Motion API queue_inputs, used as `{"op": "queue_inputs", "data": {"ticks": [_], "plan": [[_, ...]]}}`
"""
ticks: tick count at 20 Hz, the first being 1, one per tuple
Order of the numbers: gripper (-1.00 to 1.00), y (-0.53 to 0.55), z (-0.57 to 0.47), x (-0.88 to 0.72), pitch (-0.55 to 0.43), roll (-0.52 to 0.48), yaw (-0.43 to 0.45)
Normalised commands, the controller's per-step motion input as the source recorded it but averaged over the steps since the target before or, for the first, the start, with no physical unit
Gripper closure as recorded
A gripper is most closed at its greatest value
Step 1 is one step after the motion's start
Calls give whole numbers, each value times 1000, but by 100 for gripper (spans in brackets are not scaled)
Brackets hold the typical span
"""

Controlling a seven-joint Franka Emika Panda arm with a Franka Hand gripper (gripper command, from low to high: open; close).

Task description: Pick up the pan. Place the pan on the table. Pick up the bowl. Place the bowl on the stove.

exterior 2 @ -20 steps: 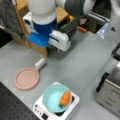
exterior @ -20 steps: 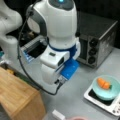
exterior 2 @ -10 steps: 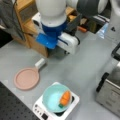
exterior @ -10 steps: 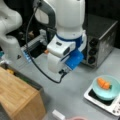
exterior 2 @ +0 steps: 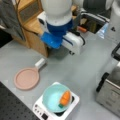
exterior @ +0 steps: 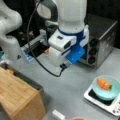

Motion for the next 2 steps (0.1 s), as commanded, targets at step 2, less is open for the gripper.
{"op": "queue_inputs", "data": {"ticks": [2], "plan": [[-100, -23, -64, -181, -40, 39, -12]]}}
